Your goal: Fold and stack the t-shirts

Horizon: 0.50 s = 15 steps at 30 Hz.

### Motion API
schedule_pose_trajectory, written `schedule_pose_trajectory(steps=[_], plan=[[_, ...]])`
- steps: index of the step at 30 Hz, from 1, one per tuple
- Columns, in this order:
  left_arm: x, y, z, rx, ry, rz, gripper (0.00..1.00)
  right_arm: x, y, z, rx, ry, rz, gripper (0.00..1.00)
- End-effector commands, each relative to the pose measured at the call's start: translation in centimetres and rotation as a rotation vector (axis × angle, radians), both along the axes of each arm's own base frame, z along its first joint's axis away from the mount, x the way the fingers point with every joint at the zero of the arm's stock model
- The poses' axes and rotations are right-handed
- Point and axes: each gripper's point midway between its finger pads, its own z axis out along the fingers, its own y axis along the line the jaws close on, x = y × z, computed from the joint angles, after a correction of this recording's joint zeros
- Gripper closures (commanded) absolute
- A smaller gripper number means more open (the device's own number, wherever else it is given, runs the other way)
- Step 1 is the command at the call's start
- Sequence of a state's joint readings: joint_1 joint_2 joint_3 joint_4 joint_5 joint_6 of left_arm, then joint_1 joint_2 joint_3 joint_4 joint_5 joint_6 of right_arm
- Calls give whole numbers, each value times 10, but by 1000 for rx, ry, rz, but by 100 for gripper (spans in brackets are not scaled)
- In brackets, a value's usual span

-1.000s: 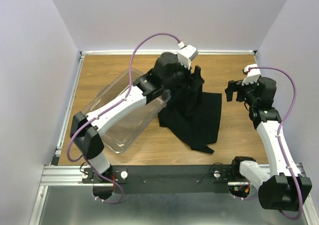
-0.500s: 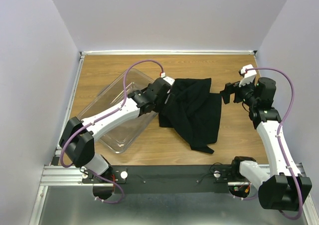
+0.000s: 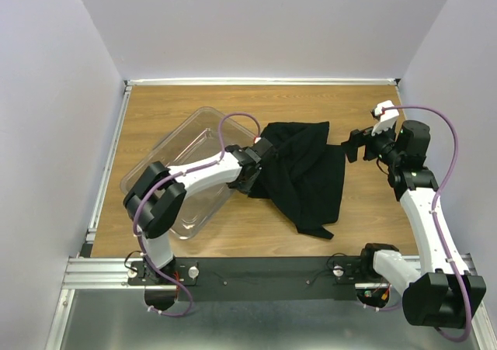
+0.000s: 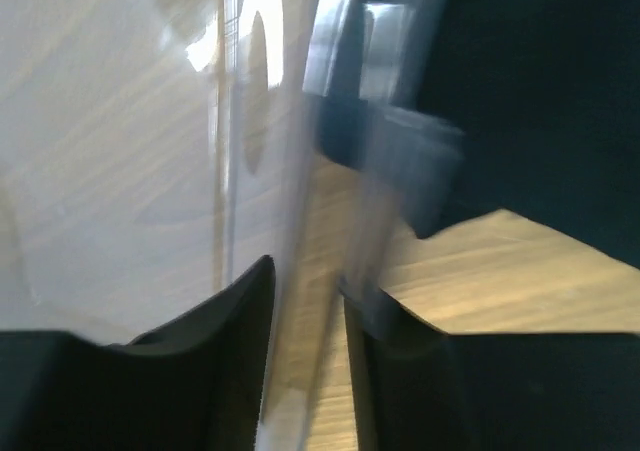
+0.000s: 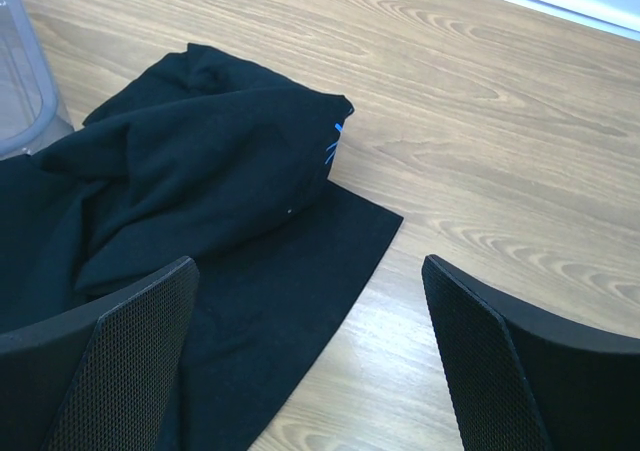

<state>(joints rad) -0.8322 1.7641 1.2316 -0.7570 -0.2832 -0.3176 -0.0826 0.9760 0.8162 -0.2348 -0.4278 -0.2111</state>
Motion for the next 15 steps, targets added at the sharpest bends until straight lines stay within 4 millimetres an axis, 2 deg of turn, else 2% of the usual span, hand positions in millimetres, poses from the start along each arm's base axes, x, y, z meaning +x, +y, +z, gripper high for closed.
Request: schedule_pose_trajectory(steps=[1,2,6,7,10,11,13,14,15], plan=[[12,16,13,84,-78,75,92,-8,4,-1,5,12,29,0],[15,18,16,97,-91,83,100,-8,5,-1,6,12,30,0],[44,32,35,87,-183,148,100,-9,6,2,7,3,39,0],[65,46,45,60,-216,214,100,-9,7,2,10,4,39,0],[106,67,61,29,-281,257,100,-10,8,3,14,3,47,0],[129,83,75,15,-318,300,100,-10,8,3,17,5,48,0],[160,95,88,17,-369,324,100,-11,11,3,23,5,64,0],[185,99,99,25,-405,308,100,-12,12,3,27,5,67,0],[202,116,103,38,-417,337,100,-12,13,3,30,7,73,0]])
